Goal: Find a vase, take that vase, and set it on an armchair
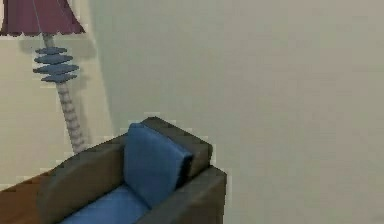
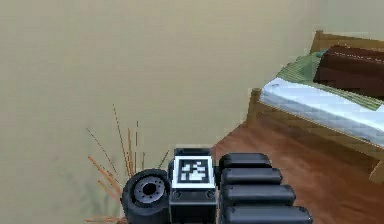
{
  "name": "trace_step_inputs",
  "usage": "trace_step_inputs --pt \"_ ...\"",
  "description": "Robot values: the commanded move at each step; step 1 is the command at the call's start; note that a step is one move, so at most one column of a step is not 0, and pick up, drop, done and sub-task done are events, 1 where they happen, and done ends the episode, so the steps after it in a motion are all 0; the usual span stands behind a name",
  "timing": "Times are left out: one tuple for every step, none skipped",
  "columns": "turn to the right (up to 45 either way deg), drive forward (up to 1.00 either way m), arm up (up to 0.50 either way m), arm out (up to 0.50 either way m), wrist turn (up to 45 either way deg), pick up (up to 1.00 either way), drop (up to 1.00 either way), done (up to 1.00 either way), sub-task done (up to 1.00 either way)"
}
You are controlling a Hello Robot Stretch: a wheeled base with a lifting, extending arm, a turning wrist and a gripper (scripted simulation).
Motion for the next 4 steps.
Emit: trace_step_inputs --pt "-45.0 0.0 0.0 0.0 0.0 0.0 0.0 0.0 0.0" --pt "-21.0 0.0 0.0 0.0 0.0 0.0 0.0 0.0 0.0" --pt "42.0 0.0 0.0 0.0 0.0 0.0 0.0 0.0 0.0" --pt "0.0 0.25 0.0 0.0 0.0 0.0 0.0 0.0 0.0"
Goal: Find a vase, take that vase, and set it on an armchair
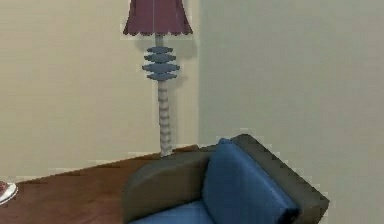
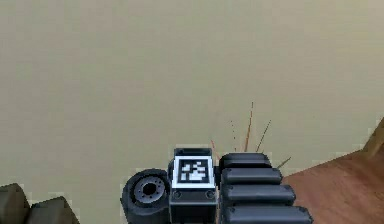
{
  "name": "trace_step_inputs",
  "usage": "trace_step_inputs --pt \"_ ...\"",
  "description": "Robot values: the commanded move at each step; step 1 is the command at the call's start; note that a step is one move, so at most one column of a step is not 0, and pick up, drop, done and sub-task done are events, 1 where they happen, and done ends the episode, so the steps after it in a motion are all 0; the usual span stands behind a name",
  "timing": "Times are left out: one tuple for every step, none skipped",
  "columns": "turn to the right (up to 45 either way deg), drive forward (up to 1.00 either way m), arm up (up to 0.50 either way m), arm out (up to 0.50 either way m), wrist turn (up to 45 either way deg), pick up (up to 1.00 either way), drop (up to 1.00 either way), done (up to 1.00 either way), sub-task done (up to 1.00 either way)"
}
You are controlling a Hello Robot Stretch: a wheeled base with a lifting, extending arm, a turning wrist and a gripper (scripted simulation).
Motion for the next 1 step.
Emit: trace_step_inputs --pt "-15.0 0.0 0.0 0.0 0.0 0.0 0.0 0.0 0.0"
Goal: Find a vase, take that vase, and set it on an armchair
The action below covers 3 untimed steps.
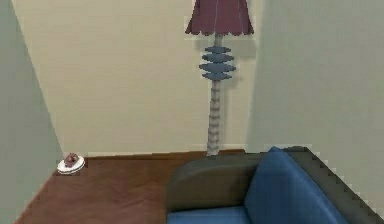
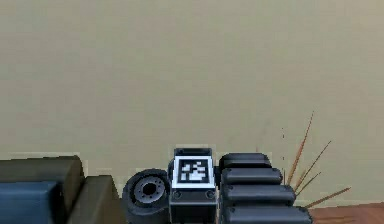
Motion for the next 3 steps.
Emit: trace_step_inputs --pt "18.0 0.0 0.0 0.0 0.0 0.0 0.0 0.0 0.0" --pt "-15.0 0.0 0.0 0.0 0.0 0.0 0.0 0.0 0.0" --pt "9.0 0.0 0.0 0.0 0.0 0.0 0.0 0.0 0.0"
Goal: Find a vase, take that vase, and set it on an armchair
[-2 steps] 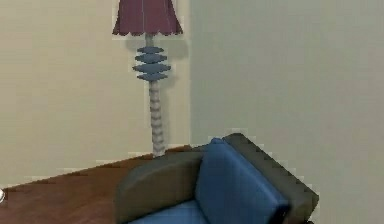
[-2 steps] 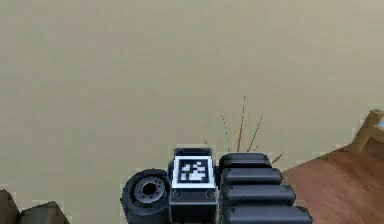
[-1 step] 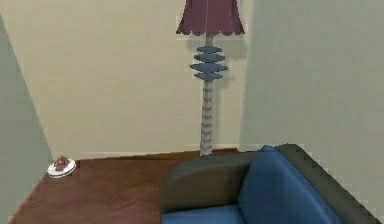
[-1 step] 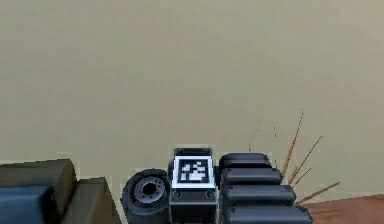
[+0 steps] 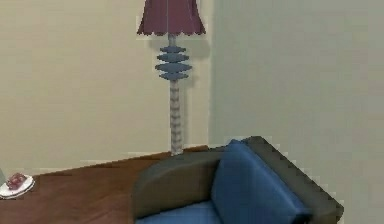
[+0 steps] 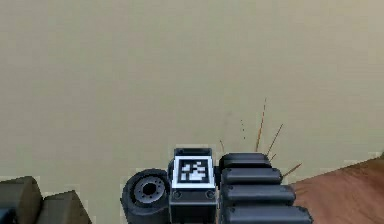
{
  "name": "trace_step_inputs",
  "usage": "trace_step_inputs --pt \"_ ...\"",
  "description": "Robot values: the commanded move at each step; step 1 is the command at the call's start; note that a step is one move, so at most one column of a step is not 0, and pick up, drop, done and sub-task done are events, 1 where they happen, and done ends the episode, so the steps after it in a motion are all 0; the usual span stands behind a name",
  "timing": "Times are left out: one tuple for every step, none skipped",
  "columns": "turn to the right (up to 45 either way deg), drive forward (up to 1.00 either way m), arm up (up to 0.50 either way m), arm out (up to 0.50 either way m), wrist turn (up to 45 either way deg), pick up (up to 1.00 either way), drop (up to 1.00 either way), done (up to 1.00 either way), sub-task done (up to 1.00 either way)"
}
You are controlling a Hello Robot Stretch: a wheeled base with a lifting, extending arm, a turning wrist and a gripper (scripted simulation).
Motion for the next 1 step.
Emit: trace_step_inputs --pt "-6.0 0.0 0.0 0.0 0.0 0.0 0.0 0.0 0.0"
